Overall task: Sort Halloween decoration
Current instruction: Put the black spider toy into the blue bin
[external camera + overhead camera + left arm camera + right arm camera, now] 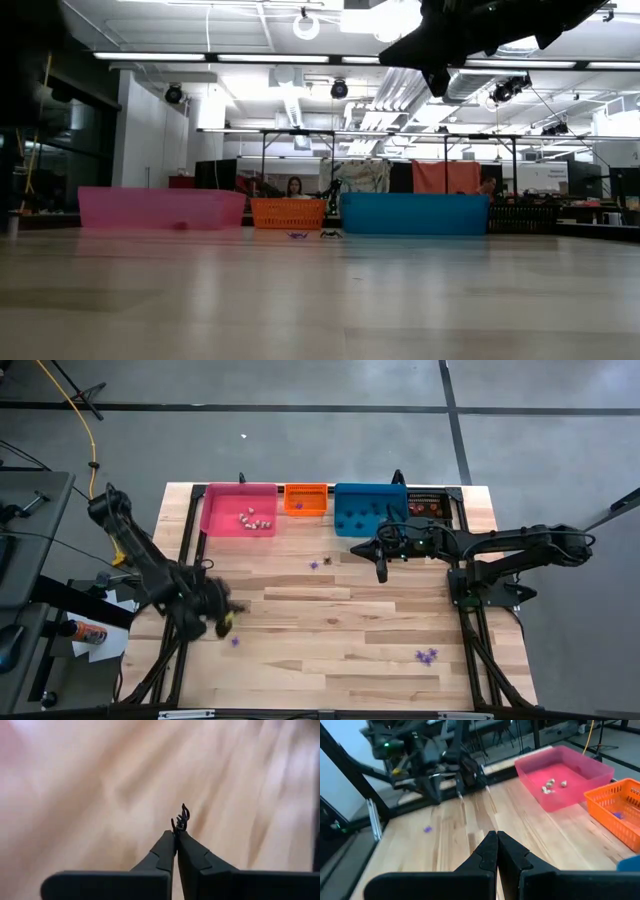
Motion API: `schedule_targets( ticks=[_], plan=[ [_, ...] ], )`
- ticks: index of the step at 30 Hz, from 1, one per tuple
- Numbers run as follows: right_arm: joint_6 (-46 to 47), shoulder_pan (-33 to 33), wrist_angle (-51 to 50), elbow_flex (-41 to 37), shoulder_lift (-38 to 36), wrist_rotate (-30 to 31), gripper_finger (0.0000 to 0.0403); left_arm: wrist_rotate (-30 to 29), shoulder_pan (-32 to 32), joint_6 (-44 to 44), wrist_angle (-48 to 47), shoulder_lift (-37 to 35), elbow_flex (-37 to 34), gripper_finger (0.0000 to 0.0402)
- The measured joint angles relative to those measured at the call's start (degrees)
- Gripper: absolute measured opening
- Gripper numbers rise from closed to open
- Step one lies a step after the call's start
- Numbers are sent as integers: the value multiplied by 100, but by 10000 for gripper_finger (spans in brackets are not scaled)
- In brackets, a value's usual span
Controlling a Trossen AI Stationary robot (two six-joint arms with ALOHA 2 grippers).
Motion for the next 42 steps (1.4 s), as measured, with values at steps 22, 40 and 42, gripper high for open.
schedule_targets(
  ticks=[22, 40, 42],
  plan=[
    [194, 0, 1373, -2, -2, 42, 0, 3064, 5727, 6820, 6143, 104, 19, 0],
    [-21, 0, 1358, -2, -2, 46, 0, 4456, 6205, 7060, 6696, 1088, 603, 0],
    [-24, 0, 1356, -2, -2, 46, 0, 4456, 6204, 7058, 6692, 1088, 603, 0]
  ],
)
